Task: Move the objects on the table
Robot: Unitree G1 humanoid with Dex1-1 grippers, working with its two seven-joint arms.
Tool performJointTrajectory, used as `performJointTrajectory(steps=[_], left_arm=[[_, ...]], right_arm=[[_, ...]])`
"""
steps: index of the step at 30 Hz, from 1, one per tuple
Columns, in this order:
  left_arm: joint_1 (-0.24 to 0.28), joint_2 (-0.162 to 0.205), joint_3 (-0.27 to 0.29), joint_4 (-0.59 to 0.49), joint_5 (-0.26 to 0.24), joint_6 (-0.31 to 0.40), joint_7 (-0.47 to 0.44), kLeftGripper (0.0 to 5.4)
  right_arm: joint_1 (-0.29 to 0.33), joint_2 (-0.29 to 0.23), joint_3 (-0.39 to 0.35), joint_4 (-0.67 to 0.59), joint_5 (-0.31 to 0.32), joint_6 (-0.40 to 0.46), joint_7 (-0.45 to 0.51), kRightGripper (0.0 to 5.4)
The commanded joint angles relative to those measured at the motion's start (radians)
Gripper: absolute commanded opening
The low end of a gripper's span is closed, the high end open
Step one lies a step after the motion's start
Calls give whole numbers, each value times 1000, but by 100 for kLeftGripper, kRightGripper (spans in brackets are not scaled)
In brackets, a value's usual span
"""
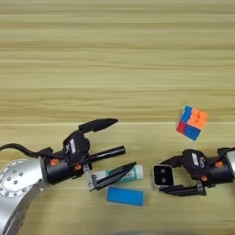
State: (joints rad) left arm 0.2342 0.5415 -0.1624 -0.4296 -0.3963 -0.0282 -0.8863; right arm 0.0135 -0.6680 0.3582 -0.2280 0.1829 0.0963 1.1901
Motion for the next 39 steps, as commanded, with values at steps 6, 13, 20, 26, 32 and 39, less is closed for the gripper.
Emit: performJointTrajectory(steps=[6, 13, 20, 26, 32, 39], left_arm=[[-3, 9, 9, -2, 10, -2, -3, 540], [-8, 9, 8, 2, 11, -2, -5, 540], [-14, 9, 7, 7, 14, -3, -7, 540], [-22, 8, 2, 19, 22, -8, -7, 540], [-27, 6, -2, 27, 26, -11, -9, 540], [-23, 2, -6, 30, 29, -16, -9, 540]], right_arm=[[9, -17, 46, 23, -66, -40, -10, 248], [21, -8, 74, 46, -97, -57, -19, 248], [19, -8, 78, 51, -97, -61, -29, 294], [15, -2, 57, 25, -68, -53, -39, 369], [0, -3, -16, -36, 24, -34, -37, 458], [-28, 14, -170, -100, 204, 5, -68, 537]])
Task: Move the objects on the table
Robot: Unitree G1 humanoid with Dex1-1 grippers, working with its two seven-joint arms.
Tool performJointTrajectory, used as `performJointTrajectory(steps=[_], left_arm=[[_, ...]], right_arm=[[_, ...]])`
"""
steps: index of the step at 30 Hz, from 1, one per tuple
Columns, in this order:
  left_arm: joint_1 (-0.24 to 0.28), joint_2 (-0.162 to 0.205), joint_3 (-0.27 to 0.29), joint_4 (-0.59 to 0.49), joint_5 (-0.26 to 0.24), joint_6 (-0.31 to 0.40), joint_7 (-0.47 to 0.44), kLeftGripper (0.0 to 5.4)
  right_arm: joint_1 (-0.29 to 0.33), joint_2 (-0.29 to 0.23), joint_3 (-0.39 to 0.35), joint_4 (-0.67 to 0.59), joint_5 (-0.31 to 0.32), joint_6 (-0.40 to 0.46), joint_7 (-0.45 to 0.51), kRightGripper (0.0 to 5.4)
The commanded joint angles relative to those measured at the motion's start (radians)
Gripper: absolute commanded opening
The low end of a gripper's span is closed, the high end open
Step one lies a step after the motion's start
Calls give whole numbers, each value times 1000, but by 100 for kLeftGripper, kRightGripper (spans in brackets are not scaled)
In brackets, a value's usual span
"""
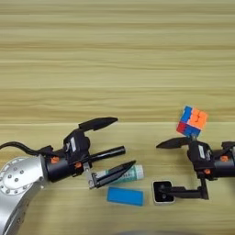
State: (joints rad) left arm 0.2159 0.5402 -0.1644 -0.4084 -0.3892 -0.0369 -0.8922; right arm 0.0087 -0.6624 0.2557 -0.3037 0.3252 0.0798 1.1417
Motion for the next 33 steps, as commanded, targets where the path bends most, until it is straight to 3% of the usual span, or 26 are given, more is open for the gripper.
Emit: performJointTrajectory(steps=[1, 5, 8, 14, 25, 33], left_arm=[[-4, 4, -4, 9, 22, -8, -4, 540], [-3, 2, -3, 10, 23, -10, -4, 540], [-2, 2, -2, 12, 25, -11, -5, 540], [0, 2, 0, 13, 26, -13, -6, 540], [12, 6, 9, 8, 23, -14, -9, 540], [17, 9, 14, 4, 21, -13, -12, 540]], right_arm=[[-28, 11, -83, -19, 66, 19, -32, 537], [-64, 40, -159, 28, 75, 15, -114, 537], [-107, 60, -206, 107, 37, 5, -193, 537], [-156, 49, -234, 250, -21, -5, -248, 537], [-220, 41, -185, 565, -112, -42, -170, 537], [-231, 55, -162, 628, -149, -65, -144, 537]])
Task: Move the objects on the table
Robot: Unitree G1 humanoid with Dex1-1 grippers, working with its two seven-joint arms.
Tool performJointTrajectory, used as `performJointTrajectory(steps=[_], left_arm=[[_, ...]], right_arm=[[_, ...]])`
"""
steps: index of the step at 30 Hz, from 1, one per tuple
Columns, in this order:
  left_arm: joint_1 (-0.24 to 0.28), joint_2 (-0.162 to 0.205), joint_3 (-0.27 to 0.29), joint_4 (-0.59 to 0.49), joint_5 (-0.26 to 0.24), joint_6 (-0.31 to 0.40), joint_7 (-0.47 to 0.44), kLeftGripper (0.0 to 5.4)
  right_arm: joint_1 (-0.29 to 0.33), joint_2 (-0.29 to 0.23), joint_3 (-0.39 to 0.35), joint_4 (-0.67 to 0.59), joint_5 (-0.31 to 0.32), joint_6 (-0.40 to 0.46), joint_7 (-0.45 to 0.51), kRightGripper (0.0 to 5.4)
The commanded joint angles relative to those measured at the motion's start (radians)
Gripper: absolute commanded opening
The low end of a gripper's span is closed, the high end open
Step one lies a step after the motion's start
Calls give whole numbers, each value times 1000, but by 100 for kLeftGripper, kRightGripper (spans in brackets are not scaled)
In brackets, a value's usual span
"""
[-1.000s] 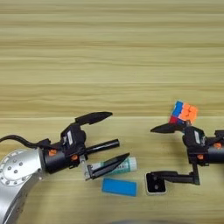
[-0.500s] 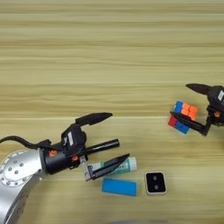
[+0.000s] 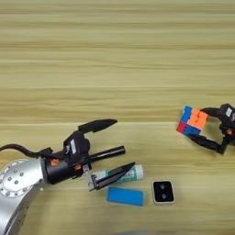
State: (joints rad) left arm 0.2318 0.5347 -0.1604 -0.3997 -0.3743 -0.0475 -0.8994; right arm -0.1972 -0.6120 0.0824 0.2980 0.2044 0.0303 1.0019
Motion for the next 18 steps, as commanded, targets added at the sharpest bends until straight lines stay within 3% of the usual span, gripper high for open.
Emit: performJointTrajectory(steps=[1, 18], left_arm=[[1, 14, 10, -5, 6, -3, -5, 540], [-3, 9, 3, -4, 13, 0, 1, 540]], right_arm=[[-29, 9, 13, 34, -34, -18, -7, 537], [-62, 34, 1, 54, -52, -33, -30, 353]])
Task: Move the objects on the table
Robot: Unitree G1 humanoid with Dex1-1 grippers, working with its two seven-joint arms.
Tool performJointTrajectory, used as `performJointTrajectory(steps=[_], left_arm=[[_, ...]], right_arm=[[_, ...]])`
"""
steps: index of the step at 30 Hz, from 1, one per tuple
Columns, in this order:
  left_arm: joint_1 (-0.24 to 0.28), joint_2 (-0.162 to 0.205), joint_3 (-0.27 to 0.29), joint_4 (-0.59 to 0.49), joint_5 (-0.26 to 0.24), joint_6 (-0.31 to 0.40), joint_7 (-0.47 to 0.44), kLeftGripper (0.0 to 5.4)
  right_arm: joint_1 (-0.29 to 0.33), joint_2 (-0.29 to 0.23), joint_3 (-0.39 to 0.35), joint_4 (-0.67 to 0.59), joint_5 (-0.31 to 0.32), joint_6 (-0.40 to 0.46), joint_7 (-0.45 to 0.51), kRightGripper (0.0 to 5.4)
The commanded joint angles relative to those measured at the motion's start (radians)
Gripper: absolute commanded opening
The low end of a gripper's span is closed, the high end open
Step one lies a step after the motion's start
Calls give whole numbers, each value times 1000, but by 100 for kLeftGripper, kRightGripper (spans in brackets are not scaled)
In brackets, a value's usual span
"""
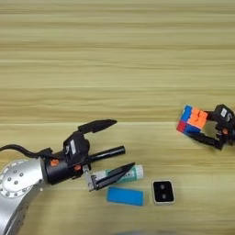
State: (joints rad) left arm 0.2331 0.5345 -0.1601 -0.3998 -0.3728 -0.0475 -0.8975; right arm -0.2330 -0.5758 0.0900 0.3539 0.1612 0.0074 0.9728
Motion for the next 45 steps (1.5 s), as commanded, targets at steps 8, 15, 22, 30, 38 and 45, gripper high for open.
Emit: performJointTrajectory(steps=[8, 15, 22, 30, 38, 45], left_arm=[[-10, 9, 1, -1, 13, 2, -1, 540], [-22, 7, -4, 5, 21, 4, -3, 540], [-31, 6, -7, 7, 27, 5, -2, 540], [-24, 5, -9, -2, 24, 4, 0, 540], [-22, 7, -11, -10, 21, 7, -2, 540], [-14, 14, -11, -25, 16, 11, -7, 540]], right_arm=[[7, -17, -10, -143, 34, -8, 46, 334], [45, -32, -12, -274, 63, 11, 84, 334], [78, -44, -9, -402, 102, 36, 117, 334], [137, -69, 6, -548, 186, 72, 195, 334], [147, -83, 46, -611, 205, 85, 243, 334], [141, -80, 95, -646, 206, 100, 254, 334]])
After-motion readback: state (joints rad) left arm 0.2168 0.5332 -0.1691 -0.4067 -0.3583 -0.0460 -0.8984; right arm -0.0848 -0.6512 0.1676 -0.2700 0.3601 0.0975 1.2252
